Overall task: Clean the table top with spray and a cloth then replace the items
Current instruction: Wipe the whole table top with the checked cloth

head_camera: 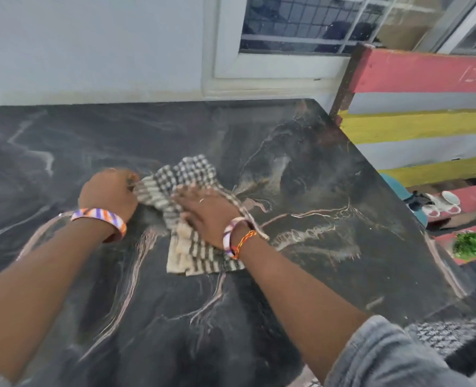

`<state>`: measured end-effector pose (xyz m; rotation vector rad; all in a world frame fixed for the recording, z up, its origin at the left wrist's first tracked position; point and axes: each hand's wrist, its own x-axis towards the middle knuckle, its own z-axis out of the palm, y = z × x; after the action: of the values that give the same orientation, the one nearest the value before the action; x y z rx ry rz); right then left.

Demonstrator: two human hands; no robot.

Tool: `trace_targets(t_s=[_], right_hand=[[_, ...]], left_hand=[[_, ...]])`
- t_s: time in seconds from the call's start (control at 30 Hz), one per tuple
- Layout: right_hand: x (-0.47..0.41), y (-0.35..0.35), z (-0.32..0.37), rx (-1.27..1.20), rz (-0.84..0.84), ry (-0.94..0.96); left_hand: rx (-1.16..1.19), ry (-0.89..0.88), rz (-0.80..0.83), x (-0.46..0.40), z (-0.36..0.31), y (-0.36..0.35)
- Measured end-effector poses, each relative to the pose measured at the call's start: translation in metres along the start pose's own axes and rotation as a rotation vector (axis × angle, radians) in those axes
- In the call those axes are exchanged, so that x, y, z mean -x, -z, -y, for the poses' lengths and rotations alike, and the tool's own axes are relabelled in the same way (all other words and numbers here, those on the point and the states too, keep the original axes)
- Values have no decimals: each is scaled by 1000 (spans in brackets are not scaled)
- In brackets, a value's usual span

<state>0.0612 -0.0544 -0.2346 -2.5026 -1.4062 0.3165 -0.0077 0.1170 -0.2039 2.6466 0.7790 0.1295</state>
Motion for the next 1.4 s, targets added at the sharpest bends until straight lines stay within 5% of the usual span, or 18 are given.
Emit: trace_targets(t_s=[0.2,0.4,0.6,0.97,1.4], right_hand=[[68,4,-38,114,61,-59],[166,35,-153,95,-91,-702],[278,47,-226,-41,-189,-1287],[322,15,-168,113,-288,-1024],[216,-71,113,152,-340,-591]], left_hand=[[-27,-160,23,22,-50,-14],[-64,-431,-35,60,-128,-49],[-78,-528,84,100,-183,-75],[-72,-493,90,144,-165,-72],[-4,-392,11,170,4,2]])
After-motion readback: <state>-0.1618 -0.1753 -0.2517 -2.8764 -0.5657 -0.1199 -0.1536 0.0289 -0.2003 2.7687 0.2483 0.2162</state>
